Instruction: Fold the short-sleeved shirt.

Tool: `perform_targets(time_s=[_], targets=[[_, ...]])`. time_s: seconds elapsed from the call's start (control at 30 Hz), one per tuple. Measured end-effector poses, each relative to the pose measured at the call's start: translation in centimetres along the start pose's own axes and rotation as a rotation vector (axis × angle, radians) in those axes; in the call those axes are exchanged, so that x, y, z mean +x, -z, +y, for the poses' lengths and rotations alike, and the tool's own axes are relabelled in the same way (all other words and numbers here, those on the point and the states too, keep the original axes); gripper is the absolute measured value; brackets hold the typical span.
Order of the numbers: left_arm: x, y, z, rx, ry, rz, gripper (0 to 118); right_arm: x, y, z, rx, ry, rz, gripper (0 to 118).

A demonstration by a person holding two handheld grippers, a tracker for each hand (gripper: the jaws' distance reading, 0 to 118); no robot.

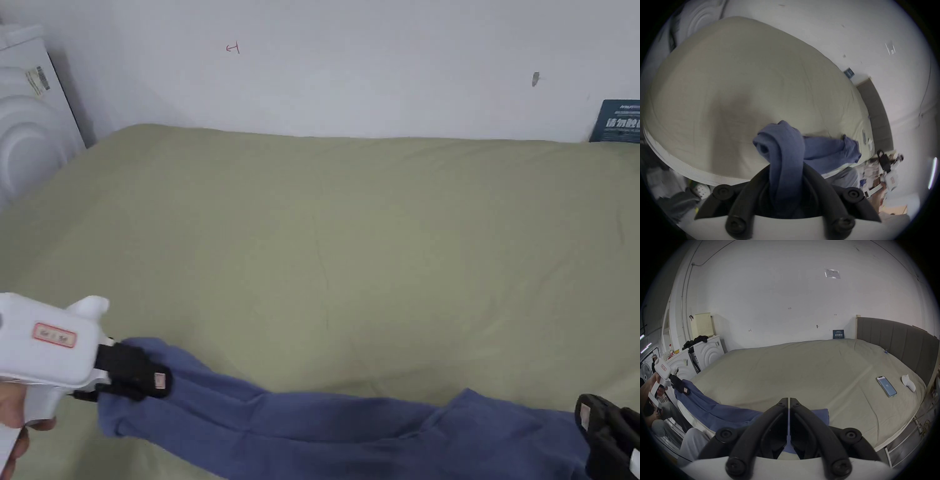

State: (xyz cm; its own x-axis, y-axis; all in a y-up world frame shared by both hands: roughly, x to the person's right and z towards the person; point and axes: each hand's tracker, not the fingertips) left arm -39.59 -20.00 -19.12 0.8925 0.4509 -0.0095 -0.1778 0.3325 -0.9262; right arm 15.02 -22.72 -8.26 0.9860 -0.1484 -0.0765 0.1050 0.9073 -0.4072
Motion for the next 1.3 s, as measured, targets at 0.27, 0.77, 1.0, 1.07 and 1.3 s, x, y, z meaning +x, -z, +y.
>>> perform_targets(time_s=[0.27,0.77,1.0,1.07,1.3], targets=[[13.0,8.3,-1.2,-0.12,0.26,0.083,8,1.8,-1.3,-1.3,-0.022,0.034,-0.026,5],[15.6,13.9,-2.4,-0.083,0.198,-0.058,92,4.9,-2.0,-3.3,-0.092,0.119,-0.073,5],[9.6,14.6,-2.6,-0.057,0.042,-0.068,0,4.2,-0.9,-3.3,-0.102,0.132,-0.05,5],[10.4,17.0,-2.7,-0.106,0.012,-0.156,0,3.9,-0.7,-3.3,-0.11,0.131,-0.044,5],[17.2,26.0,-5.7,-0.229,0.064,-0.22,0,3.6,-1.0,-3.5,-0.133,0.13,-0.053,5]])
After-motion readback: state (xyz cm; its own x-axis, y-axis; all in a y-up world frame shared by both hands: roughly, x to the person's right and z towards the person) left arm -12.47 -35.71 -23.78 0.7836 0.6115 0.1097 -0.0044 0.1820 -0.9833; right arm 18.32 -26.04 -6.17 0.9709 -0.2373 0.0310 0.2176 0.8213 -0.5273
